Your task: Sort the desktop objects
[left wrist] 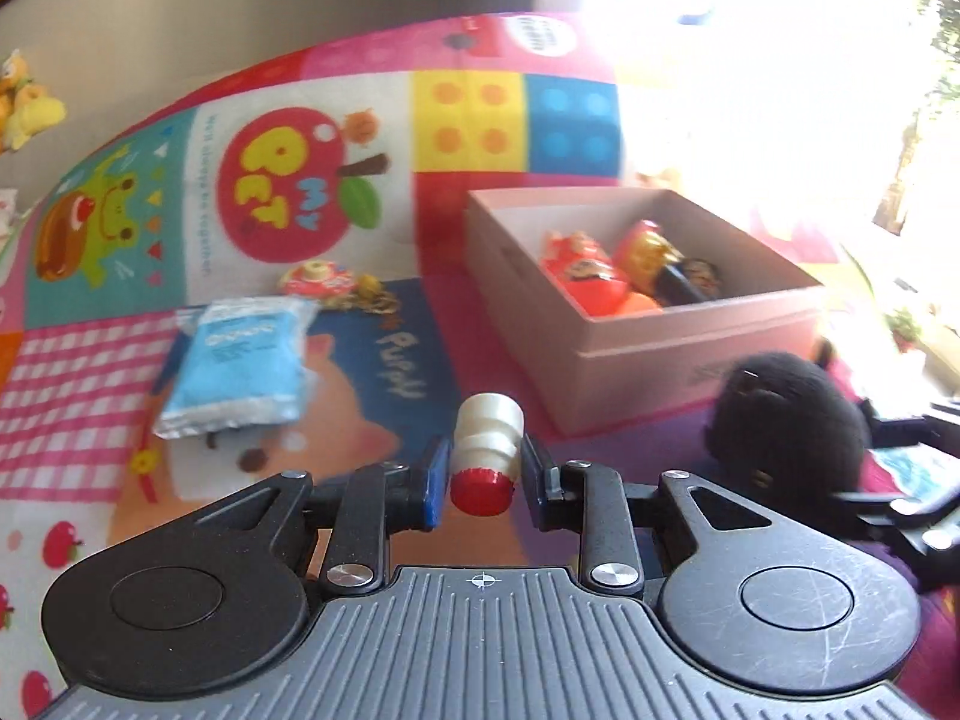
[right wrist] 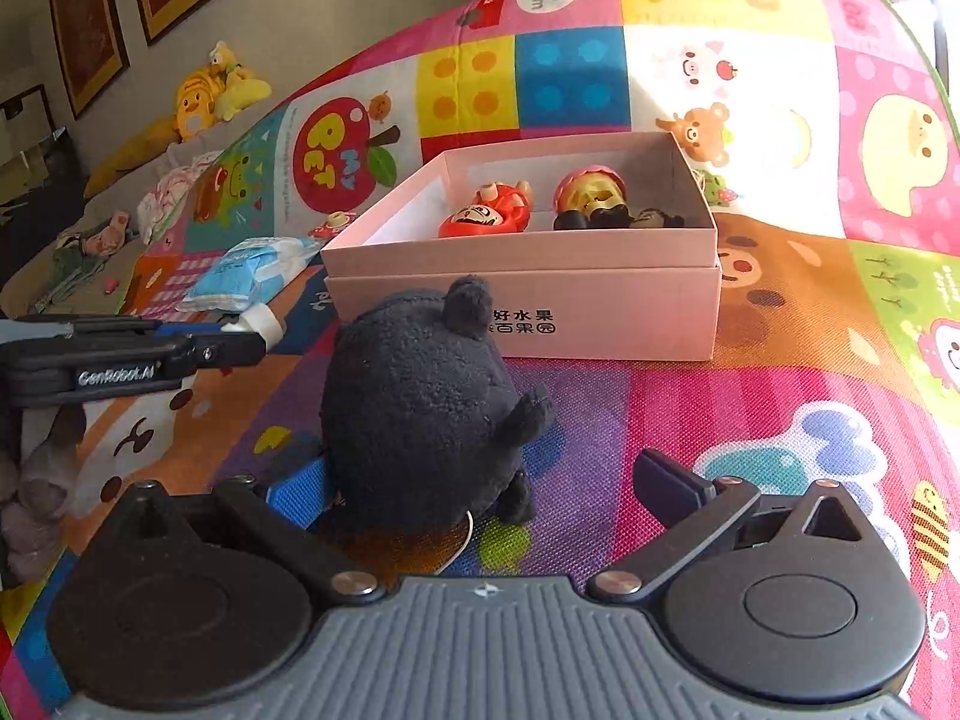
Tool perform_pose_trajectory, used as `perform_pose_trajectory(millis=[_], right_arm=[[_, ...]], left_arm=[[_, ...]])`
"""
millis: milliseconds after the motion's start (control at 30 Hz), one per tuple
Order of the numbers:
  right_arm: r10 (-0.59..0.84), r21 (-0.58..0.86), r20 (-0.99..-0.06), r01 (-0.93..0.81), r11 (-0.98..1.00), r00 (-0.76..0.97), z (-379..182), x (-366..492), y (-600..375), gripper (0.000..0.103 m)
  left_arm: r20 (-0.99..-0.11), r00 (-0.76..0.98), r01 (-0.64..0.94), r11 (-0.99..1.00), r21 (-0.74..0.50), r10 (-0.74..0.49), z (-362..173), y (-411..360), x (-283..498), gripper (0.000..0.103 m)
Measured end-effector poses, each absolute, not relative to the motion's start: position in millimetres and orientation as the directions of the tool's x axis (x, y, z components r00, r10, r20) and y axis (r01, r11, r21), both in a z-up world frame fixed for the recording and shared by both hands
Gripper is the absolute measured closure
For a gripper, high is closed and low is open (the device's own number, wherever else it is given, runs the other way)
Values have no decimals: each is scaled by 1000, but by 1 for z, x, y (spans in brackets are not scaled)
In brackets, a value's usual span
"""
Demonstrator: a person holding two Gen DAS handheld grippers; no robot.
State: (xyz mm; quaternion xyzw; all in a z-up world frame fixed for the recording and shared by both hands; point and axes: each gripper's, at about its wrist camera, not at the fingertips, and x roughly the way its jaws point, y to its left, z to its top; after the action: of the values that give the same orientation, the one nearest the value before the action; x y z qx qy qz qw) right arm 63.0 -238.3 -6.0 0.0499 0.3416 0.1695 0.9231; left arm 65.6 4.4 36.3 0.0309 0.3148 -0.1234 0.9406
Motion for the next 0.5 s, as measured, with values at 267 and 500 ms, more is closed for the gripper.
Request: perform_pose_trajectory(millis=[267,500], right_arm=[[328,197,-635,-263,944,699,-8,65,-237,0],[319,186,-644,-262,947,695,-9,65,-235,0]], left_arm=[[-650,704,348,937,-36,-286,12,-22,40,67],[-665,687,377,926,-17,-292,13,-17,34,50]])
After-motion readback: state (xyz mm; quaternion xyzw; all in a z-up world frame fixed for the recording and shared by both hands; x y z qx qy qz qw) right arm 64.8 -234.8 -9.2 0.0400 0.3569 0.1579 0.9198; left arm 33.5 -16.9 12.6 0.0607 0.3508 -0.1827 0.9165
